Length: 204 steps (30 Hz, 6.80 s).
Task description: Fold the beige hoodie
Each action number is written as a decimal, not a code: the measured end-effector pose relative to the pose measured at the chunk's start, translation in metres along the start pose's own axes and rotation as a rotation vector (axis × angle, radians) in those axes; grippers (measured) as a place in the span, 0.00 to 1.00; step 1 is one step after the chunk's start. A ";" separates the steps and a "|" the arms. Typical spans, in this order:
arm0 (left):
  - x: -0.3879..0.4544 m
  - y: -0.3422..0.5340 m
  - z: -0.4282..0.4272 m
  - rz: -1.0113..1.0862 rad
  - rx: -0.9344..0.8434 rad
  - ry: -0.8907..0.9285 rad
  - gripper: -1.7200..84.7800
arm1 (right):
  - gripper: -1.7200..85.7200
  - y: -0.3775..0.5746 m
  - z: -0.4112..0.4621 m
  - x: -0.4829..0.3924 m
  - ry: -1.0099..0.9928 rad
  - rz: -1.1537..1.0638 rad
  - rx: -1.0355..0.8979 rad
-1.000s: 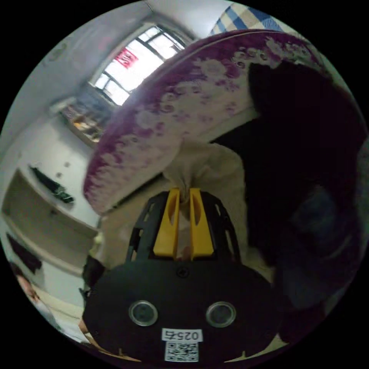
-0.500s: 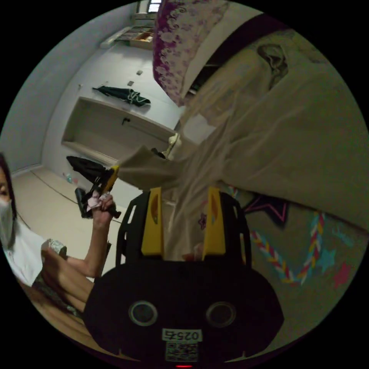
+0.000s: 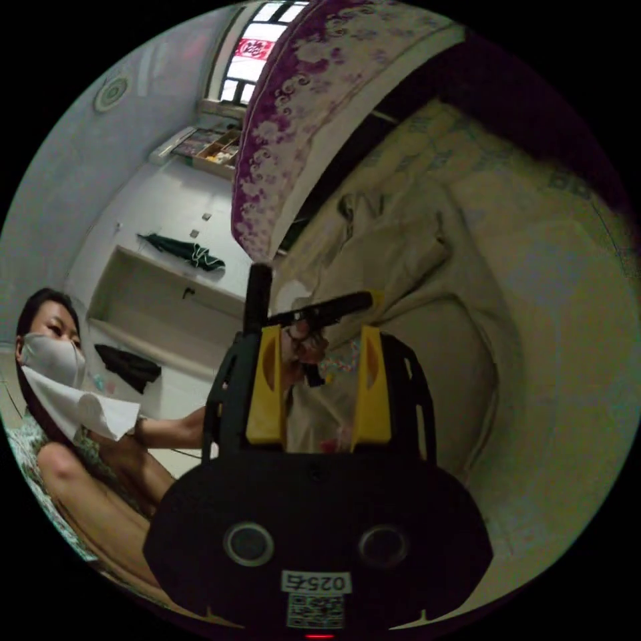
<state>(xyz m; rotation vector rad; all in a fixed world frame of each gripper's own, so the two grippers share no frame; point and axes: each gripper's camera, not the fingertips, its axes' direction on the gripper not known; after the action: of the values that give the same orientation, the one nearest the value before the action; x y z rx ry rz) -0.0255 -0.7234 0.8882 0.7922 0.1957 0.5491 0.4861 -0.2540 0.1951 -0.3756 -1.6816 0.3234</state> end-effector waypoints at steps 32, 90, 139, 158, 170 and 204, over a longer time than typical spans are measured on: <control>-0.018 0.246 -0.096 -0.233 0.098 -0.594 0.05 | 0.16 -0.003 0.236 0.046 0.659 -0.227 -0.092; -0.262 0.284 -0.227 -0.411 0.216 -0.278 0.03 | 0.10 -0.215 0.919 -0.049 0.108 -0.720 -1.382; -0.207 0.201 -0.274 -0.044 0.353 -0.083 0.07 | 0.23 -0.057 0.026 0.009 0.031 -0.061 -0.271; -0.448 0.091 -0.300 -0.638 0.143 0.352 0.10 | 0.18 -0.183 0.108 -0.011 0.077 0.144 -0.414; -0.449 0.065 -0.297 -0.563 0.067 0.245 0.04 | 0.05 -0.168 0.134 -0.038 0.108 0.147 -0.410; -0.414 0.132 -0.392 -0.311 0.379 0.270 0.01 | 0.06 -0.084 0.033 -0.160 0.185 -0.312 -0.427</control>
<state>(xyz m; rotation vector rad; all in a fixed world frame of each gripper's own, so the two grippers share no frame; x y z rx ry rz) -0.5705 -0.6266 0.6971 1.0301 0.6754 0.3242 0.4681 -0.3979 0.0824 -0.4341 -1.5896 -0.2985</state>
